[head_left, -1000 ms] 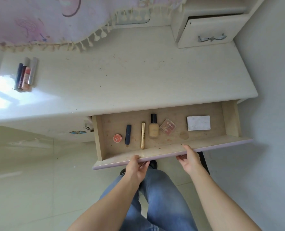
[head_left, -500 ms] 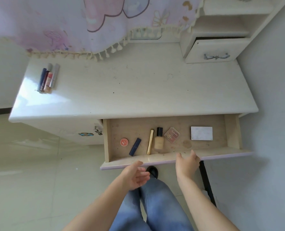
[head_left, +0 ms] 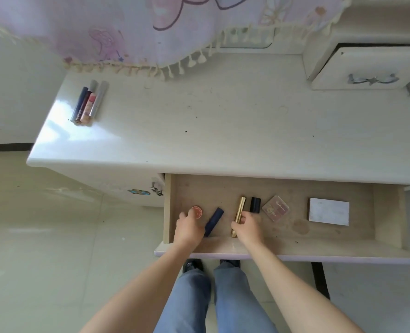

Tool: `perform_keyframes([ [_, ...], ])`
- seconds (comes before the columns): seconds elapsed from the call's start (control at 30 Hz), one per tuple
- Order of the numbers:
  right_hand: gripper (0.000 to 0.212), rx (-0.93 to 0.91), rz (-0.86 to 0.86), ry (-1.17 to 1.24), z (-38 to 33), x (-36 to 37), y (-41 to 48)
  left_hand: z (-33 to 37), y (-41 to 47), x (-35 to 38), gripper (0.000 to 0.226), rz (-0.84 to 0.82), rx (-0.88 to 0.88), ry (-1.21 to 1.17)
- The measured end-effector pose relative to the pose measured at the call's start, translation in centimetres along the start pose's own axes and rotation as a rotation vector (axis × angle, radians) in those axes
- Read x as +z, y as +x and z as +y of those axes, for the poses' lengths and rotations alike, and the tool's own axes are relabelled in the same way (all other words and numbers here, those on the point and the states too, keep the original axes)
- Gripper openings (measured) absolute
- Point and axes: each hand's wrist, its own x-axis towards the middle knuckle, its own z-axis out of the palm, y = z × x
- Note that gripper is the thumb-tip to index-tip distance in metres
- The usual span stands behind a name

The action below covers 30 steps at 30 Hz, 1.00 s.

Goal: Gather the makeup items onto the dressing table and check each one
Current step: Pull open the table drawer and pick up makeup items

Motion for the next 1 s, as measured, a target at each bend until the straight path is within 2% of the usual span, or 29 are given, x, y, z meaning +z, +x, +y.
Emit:
perform_keyframes([
  [0.17,0.029,0.059,0.056,-0.111,0.2,1.7,2.1,-0.5,1.4,0.5,0.041,0.017,0.099,0.210],
  [0.23,0.027,0.080,0.068,-0.154,-0.1,2.3,2.6,-0.2,1.8,0.6,0.037,0.180,0.235,0.388],
  [0.3,0.028,0.097,0.080,-0.208,-0.3,2.7,3.0,0.5,1.9,0.4,0.033,0.251,0.335,0.557],
  [0.33,0.029,0.103,0.095,-0.233,-0.4,2.9,3.2,0.9,1.7,0.7,0.027,0.177,0.353,0.576],
  [0.4,0.030,0.104,0.121,-0.284,-0.6,3.0,3.5,1.6,1.3,1.5,0.015,0.078,0.315,0.529],
  [0.47,0.029,0.097,0.125,-0.333,-0.7,3.1,3.7,1.8,1.4,2.7,0.022,0.008,0.261,0.536],
  [0.57,0.028,0.077,0.123,-0.380,-0.9,3.2,4.0,2.1,1.7,3.3,0.029,0.001,0.234,0.559],
  [0.67,0.028,0.073,0.116,-0.393,-1.0,3.2,4.4,2.2,2.6,3.8,0.037,0.012,0.287,0.544],
  [0.87,0.028,0.055,0.070,-0.229,-1.3,1.7,2.9,2.7,1.2,3.0,0.021,0.028,0.203,0.393],
  [1.0,0.025,0.018,0.055,-0.070,-1.9,-1.1,0.0,3.0,-1.6,0.2,0.022,0.088,0.206,0.303],
])
